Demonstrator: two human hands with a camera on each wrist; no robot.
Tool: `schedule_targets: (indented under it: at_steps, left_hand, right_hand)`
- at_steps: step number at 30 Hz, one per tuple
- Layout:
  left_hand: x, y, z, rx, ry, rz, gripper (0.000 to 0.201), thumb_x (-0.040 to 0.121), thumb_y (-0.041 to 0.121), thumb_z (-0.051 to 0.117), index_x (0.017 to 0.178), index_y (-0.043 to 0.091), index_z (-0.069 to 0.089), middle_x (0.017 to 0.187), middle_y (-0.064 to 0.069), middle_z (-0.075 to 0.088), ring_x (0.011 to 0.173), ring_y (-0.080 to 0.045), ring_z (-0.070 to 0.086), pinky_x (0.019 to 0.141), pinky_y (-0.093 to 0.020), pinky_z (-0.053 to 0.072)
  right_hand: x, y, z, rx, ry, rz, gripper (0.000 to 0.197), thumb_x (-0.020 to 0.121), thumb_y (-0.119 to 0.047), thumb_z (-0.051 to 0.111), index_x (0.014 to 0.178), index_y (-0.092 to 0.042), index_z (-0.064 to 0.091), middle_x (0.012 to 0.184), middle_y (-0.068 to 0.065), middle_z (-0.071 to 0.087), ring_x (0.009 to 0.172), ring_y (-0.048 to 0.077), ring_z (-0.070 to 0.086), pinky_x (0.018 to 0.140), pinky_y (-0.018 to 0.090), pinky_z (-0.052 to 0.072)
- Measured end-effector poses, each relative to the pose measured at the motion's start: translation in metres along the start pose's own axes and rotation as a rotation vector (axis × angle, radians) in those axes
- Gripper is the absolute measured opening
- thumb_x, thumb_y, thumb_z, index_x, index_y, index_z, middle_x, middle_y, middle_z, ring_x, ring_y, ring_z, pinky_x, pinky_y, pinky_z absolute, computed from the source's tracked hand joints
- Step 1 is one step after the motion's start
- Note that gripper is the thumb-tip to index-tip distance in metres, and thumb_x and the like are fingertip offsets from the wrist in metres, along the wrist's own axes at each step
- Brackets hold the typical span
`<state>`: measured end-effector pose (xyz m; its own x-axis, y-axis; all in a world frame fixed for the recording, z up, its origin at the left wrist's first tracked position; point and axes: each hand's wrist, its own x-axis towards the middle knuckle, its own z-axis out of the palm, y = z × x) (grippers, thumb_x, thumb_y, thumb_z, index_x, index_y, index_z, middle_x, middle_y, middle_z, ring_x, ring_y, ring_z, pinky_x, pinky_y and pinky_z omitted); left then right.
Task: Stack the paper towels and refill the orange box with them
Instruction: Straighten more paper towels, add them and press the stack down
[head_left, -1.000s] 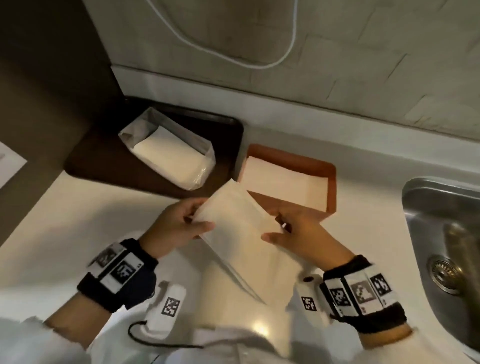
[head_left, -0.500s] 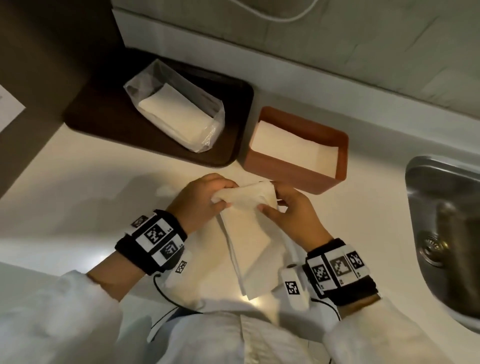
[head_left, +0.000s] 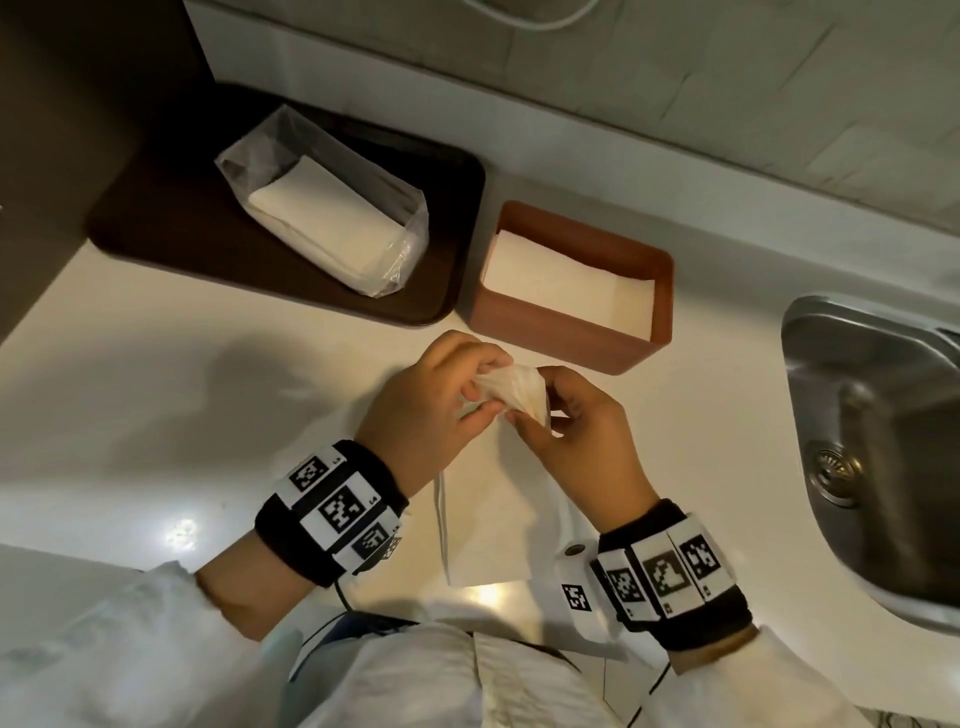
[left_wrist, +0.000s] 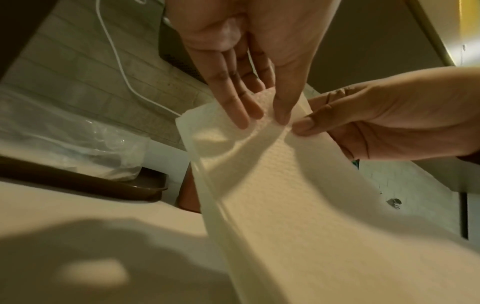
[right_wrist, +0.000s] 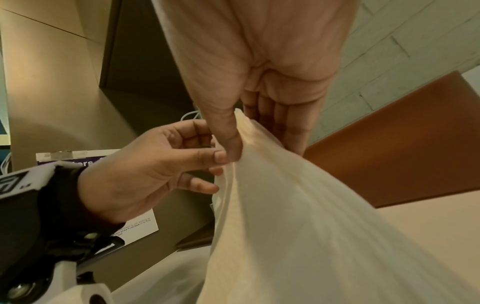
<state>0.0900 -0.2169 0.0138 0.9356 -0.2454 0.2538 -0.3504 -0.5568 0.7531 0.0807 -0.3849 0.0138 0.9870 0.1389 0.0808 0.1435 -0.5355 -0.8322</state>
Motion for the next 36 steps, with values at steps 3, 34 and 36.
schedule_targets:
  at_steps: [3, 34, 36]
  left_hand:
    - [-0.002, 0.0, 0.003, -0.05, 0.046, -0.019, 0.038, 0.073, 0.014, 0.075, 0.1, 0.026, 0.05, 0.098, 0.013, 0.05, 0.074, -0.005, 0.057, 0.063, -0.029, 0.053]
    - [0.012, -0.006, 0.003, -0.008, -0.045, 0.11, 0.026, 0.078, 0.021, 0.063, 0.101, 0.011, 0.066, 0.102, -0.005, 0.063, 0.071, -0.012, 0.06, 0.066, -0.03, 0.058]
    - [0.012, -0.006, 0.002, 0.008, -0.049, 0.099, 0.027, 0.076, 0.022, 0.063, 0.101, 0.012, 0.066, 0.103, -0.005, 0.063, 0.069, -0.009, 0.057, 0.063, -0.025, 0.054]
  right_hand:
    - [-0.002, 0.001, 0.0, 0.04, 0.0, 0.017, 0.025, 0.077, -0.009, 0.071, 0.1, -0.017, 0.062, 0.084, -0.018, 0.062, 0.079, 0.009, 0.061, 0.071, 0.026, 0.054]
    - [0.009, 0.003, -0.011, 0.238, -0.052, 0.133, 0.01, 0.087, -0.017, 0.059, 0.084, -0.019, 0.069, 0.075, 0.0, 0.07, 0.071, 0.015, 0.061, 0.073, 0.041, 0.051]
    - [0.01, 0.003, -0.012, 0.25, -0.075, 0.144, 0.017, 0.087, -0.014, 0.059, 0.084, -0.028, 0.069, 0.074, -0.014, 0.07, 0.076, 0.008, 0.063, 0.08, 0.042, 0.053]
